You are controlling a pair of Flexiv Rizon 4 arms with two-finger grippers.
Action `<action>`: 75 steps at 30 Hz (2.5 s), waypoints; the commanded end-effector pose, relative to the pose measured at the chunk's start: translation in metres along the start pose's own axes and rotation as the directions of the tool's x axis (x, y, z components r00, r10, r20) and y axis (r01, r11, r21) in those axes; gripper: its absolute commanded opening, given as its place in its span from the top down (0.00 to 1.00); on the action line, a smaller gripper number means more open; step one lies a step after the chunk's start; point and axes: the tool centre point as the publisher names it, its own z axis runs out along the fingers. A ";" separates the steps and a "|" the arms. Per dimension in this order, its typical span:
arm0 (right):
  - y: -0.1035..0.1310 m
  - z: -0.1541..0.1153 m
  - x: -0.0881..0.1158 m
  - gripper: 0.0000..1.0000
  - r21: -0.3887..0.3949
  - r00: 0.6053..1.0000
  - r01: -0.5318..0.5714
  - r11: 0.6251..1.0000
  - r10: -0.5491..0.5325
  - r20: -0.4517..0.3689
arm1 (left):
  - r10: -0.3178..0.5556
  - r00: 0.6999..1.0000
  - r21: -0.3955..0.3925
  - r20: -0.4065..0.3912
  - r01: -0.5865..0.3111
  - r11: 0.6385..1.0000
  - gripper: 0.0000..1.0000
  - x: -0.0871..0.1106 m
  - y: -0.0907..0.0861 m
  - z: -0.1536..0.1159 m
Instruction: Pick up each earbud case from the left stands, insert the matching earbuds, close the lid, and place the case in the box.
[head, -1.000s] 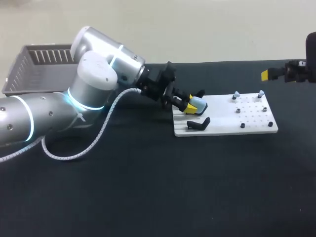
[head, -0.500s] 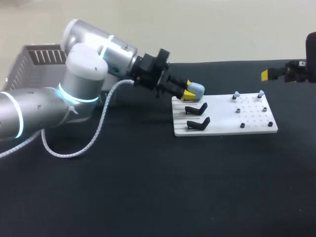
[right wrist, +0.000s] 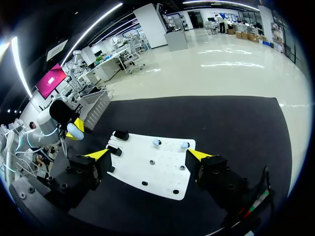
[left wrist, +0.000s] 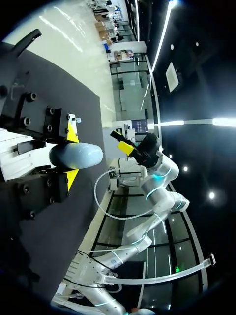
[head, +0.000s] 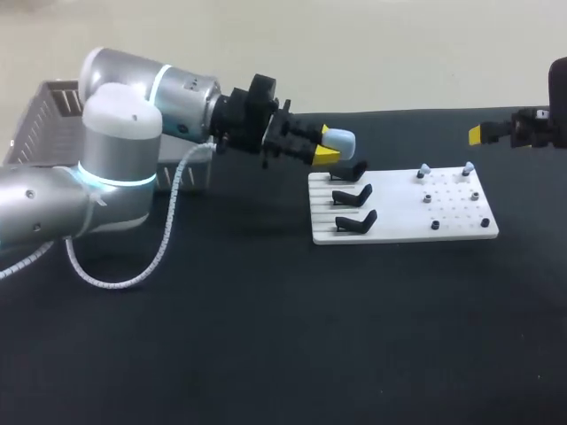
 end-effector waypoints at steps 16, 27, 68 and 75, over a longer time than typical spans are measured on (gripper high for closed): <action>0.000 0.000 0.000 0.00 0.002 1.000 0.001 1.000 -0.001 0.000 | 0.001 0.998 -0.086 0.063 0.005 0.996 1.00 -0.007 -0.008 0.004; 0.000 0.000 0.000 0.00 0.002 1.000 0.001 1.000 -0.001 0.000 | -0.004 0.996 -0.087 0.088 0.012 0.996 1.00 -0.007 -0.007 0.004; 0.138 -0.007 0.031 0.00 -0.149 0.966 0.195 0.970 -0.215 -0.140 | -0.010 0.995 -0.069 0.101 0.017 0.997 1.00 -0.005 -0.008 0.007; 0.151 0.011 0.028 0.00 -0.115 0.966 0.191 0.975 -0.207 -0.152 | -0.010 0.995 -0.069 0.101 0.017 0.997 1.00 -0.005 -0.008 0.007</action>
